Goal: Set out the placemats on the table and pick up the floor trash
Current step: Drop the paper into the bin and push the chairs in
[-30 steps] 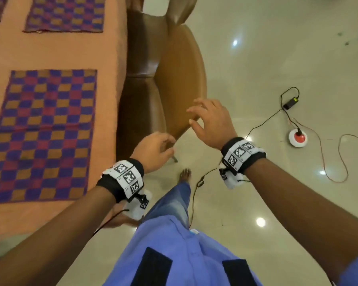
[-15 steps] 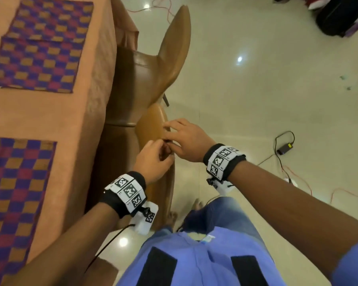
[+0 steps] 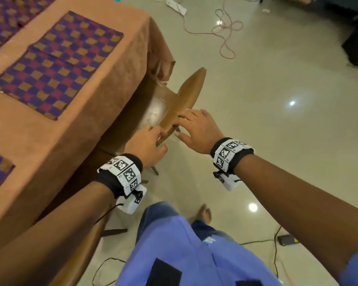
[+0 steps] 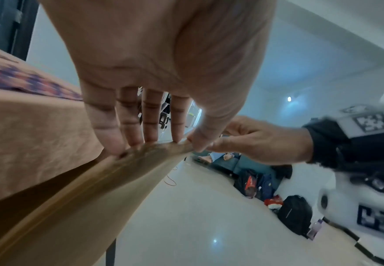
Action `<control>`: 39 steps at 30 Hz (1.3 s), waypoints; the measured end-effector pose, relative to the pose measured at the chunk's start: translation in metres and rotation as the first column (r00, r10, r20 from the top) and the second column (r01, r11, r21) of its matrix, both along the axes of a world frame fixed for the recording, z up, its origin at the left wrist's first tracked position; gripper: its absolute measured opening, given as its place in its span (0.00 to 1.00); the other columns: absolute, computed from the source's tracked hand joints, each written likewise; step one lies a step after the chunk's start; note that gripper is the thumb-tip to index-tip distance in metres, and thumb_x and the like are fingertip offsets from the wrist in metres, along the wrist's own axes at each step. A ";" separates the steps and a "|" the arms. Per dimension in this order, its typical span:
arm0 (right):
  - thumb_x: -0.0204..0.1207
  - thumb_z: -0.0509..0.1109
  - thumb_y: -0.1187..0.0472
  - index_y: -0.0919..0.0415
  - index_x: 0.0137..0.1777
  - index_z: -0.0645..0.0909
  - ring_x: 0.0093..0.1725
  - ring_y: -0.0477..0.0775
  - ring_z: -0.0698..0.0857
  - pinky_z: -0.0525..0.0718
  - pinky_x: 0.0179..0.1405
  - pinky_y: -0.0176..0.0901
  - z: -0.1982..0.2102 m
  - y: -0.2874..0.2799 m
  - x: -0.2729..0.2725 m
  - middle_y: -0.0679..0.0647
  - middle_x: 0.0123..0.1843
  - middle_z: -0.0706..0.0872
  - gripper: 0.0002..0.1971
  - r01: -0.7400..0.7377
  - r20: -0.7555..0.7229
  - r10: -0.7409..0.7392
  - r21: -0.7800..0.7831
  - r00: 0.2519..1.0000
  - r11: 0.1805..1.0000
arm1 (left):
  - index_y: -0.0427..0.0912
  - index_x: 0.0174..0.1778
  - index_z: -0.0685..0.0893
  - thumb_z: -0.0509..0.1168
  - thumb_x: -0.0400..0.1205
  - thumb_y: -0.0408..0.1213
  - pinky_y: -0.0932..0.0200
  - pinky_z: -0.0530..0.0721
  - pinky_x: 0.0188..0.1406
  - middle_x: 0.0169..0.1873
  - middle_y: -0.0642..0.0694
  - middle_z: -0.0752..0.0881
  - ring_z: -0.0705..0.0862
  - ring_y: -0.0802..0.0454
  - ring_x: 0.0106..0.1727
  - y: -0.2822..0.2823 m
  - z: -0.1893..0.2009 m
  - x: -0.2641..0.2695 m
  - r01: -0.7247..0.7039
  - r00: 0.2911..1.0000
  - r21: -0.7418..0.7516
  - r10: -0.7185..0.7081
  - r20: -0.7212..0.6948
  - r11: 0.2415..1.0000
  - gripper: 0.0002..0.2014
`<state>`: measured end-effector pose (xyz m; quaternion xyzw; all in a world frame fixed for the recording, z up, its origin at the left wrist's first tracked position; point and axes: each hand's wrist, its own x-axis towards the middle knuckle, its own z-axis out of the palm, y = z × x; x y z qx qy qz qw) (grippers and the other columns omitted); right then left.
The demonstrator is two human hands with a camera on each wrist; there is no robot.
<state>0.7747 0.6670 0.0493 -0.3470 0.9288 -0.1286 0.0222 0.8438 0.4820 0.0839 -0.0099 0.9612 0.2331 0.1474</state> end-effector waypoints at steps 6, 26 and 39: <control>0.72 0.69 0.55 0.48 0.61 0.84 0.68 0.62 0.77 0.79 0.62 0.65 0.000 0.035 -0.100 0.55 0.69 0.81 0.17 -0.077 0.130 0.084 -0.062 0.988 0.995 | 0.53 0.42 0.76 0.67 0.75 0.47 0.48 0.83 0.47 0.45 0.49 0.78 0.81 0.47 0.43 0.047 -0.005 -0.079 -0.081 0.993 -0.049 0.085 0.085 0.996 0.06; 0.78 0.64 0.56 0.46 0.58 0.86 0.52 0.51 0.85 0.77 0.47 0.42 -0.006 0.019 -0.483 0.46 0.53 0.89 0.13 -0.423 0.508 0.298 0.148 0.808 0.894 | 0.52 0.48 0.80 0.69 0.79 0.49 0.49 0.85 0.52 0.46 0.49 0.86 0.85 0.52 0.48 0.029 -0.034 -0.438 -0.371 0.911 0.238 0.301 0.282 0.898 0.08; 0.76 0.65 0.56 0.48 0.58 0.86 0.54 0.55 0.84 0.82 0.53 0.51 -0.009 -0.142 -0.695 0.50 0.53 0.89 0.13 -0.743 0.461 0.649 0.035 0.605 0.668 | 0.44 0.47 0.85 0.72 0.75 0.40 0.55 0.77 0.55 0.50 0.44 0.84 0.82 0.47 0.55 -0.030 -0.041 -0.532 -0.931 0.320 0.193 0.947 0.027 0.309 0.07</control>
